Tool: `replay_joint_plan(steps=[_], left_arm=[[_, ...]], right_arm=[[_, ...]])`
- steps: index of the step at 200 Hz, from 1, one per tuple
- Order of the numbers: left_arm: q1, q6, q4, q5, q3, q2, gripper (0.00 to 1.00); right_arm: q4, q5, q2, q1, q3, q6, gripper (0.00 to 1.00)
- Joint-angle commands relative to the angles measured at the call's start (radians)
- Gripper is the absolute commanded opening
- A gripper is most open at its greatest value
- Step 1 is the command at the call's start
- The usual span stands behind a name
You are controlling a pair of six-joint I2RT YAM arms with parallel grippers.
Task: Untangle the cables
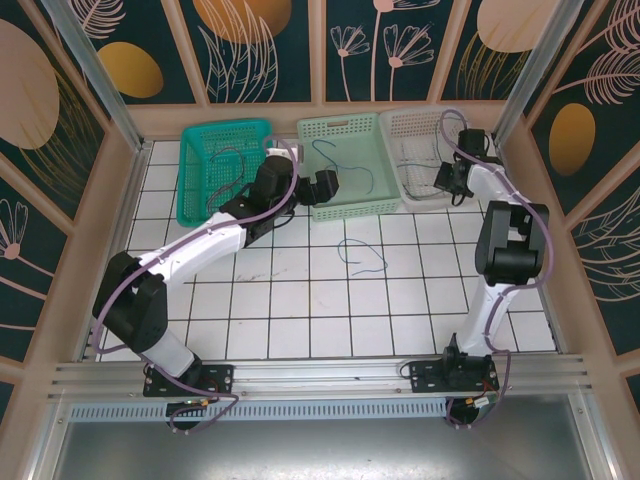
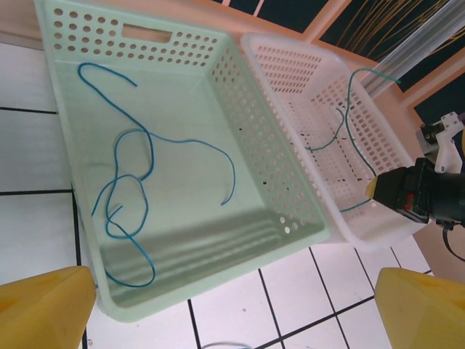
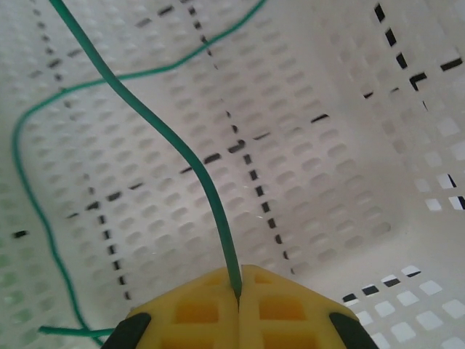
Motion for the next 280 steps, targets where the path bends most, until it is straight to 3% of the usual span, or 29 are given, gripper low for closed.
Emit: replay_joint_plan(steps=[1, 12, 38, 58, 101, 149, 219, 280], left_arm=[[0.007, -0.018, 0.012, -0.015, -0.011, -0.025, 0.99], [0.007, -0.022, 0.01, -0.013, -0.012, -0.023, 0.99], [0.007, -0.022, -0.014, -0.005, -0.009, -0.014, 0.98], [0.007, -0.014, -0.05, 0.01, -0.005, 0.006, 0.98], [0.006, -0.005, -0.131, 0.086, -0.019, 0.054, 0.89], [0.007, 0.011, -0.151, 0.122, -0.081, 0.041, 0.83], [0.008, 0.032, -0.18, 0.145, -0.128, 0.056, 0.77], [0.007, 0.053, -0.165, 0.164, -0.154, 0.05, 0.77]], right_arm=[[-0.064, -0.015, 0.037, -0.007, 0.084, -0.063, 0.0], [-0.088, -0.024, 0.06, -0.008, 0.108, -0.075, 0.03], [-0.097, -0.039, 0.043, -0.008, 0.119, -0.08, 0.46], [-0.09, -0.053, 0.0, -0.006, 0.119, -0.074, 0.58], [-0.084, -0.087, -0.121, 0.013, 0.079, -0.029, 0.63], [-0.044, -0.059, -0.359, 0.117, -0.178, 0.086, 0.64], [-0.037, -0.034, -0.686, 0.407, -0.606, 0.398, 0.58], [-0.053, -0.076, -0.655, 0.554, -0.756, 0.646, 0.56]])
